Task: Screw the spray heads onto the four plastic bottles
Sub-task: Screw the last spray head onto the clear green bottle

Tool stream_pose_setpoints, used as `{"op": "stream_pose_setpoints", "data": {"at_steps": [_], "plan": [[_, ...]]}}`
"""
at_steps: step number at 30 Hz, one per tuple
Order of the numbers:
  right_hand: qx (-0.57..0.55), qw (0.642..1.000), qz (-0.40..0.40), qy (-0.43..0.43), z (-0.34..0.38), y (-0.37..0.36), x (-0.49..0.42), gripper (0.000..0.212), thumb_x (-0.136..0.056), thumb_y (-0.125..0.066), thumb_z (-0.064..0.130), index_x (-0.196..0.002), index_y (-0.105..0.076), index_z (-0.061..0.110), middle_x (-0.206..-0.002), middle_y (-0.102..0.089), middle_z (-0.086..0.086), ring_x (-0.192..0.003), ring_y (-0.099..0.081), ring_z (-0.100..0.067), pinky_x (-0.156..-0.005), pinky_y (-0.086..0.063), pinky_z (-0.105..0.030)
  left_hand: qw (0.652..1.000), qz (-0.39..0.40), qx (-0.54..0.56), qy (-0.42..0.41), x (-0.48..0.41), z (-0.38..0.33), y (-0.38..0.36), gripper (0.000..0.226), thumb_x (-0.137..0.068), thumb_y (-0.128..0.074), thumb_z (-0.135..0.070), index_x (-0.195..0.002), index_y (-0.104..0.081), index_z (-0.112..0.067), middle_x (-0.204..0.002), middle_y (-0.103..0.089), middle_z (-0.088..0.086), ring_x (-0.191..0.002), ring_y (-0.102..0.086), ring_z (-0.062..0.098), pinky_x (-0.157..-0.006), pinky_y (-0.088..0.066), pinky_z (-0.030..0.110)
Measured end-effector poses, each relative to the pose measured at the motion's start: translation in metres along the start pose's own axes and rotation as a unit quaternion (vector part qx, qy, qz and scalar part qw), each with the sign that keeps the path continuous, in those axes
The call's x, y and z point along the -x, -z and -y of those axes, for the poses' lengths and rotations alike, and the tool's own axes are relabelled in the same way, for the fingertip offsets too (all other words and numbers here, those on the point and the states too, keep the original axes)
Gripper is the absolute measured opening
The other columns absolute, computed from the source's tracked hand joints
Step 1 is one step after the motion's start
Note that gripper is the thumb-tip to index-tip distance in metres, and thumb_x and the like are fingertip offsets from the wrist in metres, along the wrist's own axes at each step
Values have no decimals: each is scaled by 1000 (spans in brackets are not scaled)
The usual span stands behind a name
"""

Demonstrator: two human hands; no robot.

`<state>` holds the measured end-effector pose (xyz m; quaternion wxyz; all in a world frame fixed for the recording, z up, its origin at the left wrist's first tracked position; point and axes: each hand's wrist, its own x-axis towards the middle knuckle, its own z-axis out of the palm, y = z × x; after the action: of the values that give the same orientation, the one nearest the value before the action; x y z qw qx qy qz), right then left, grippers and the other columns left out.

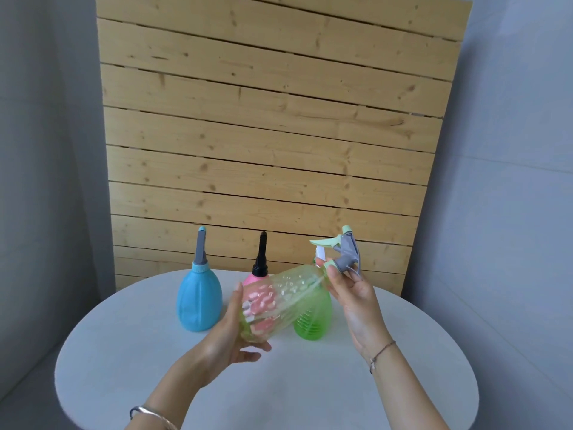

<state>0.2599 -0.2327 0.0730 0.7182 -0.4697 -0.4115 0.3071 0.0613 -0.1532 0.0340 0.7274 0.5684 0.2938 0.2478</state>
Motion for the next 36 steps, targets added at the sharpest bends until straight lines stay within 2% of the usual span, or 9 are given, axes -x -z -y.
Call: {"op": "stream_pose_setpoints", "data": {"at_steps": [5, 7, 13, 17, 21, 24, 28, 32, 36], "plan": [[-4, 1000, -23, 0, 4, 7, 0, 39, -75, -66, 39, -103, -70, 13, -112, -73, 5, -118, -61, -15, -109, -41, -38, 994, 41, 45, -94, 1, 2, -1, 56, -84, -67, -34, -135, -46, -24, -128, -65, 3, -119, -60, 21, -107, -41, 38], [-1, 1000, -14, 3, 2, 5, 2, 40, -75, -66, 40, -104, -69, 13, -114, -72, 5, -119, -60, -14, -109, -40, -38, 991, 59, 74, -94, 0, 0, -1, 54, -83, -66, -42, -133, -49, -29, -129, -64, 2, -119, -60, 22, -104, -47, 38], [-31, 1000, 0, 8, -2, 0, 4, 40, -75, -67, 38, -106, -67, 14, -112, -74, 3, -113, -63, -6, -100, -46, -22, 993, -13, -109, 35, 6, 0, -8, 87, -77, -12, -78, -109, -63, -15, -67, -71, 6, -55, -62, 18, -60, -53, 25], [-23, 999, -23, 27, -1, 9, 3, 36, -74, -68, 36, -103, -70, 15, -109, -74, 3, -107, -65, -2, -91, -49, -12, 993, 7, -93, -68, 10, -2, -10, 56, -79, -48, -65, -124, -46, -31, -107, -68, 2, -81, -73, 16, -72, -57, 20], [7, 999, -11, 45, -2, 15, 3, 39, -87, -63, 12, -107, -51, -18, -102, -75, 5, -97, -66, 8, -79, -45, -2, 982, -32, -113, -148, 7, 2, -5, 73, -69, -82, -38, -128, -38, -39, -125, -60, -8, -106, -65, 6, -79, -53, 15], [32, 999, -20, 34, -8, 11, 6, 30, -85, -65, 6, -100, -49, -15, -110, -71, -10, -92, -67, 9, -71, -44, 0, 990, -50, -12, -130, 3, -2, -3, 55, -80, -54, -57, -129, -51, -33, -126, -64, -8, -114, -61, 6, -98, -45, 26], [32, 999, -31, 13, -8, 11, 4, 30, -80, -70, 27, -99, -67, 4, -95, -74, 20, -99, -65, 5, -91, -49, -12, 981, -103, -69, -149, 4, 2, -10, 21, -93, -45, -41, -113, -51, -36, -116, -57, -16, -102, -65, -3, -78, -55, 18], [14, 997, -69, -14, -10, 12, 5, 37, -73, -73, 40, -101, -72, 17, -98, -74, 14, -111, -65, -13, -105, -44, -34, 972, -84, -88, -203, 8, -2, -5, 58, -71, -70, -40, -123, -44, -39, -123, -58, -15, -100, -63, -8, -73, -50, 7], [7, 998, -54, -12, -9, 2, 9, 46, -65, -74, 43, -101, -72, 13, -105, -75, 8, -103, -66, 0, -103, -45, -29, 987, -58, -91, -115, 10, -2, -8, 46, -82, -37, -62, -124, -37, -45, -129, -49, -16, -103, -62, 1, -75, -55, 17]]}}
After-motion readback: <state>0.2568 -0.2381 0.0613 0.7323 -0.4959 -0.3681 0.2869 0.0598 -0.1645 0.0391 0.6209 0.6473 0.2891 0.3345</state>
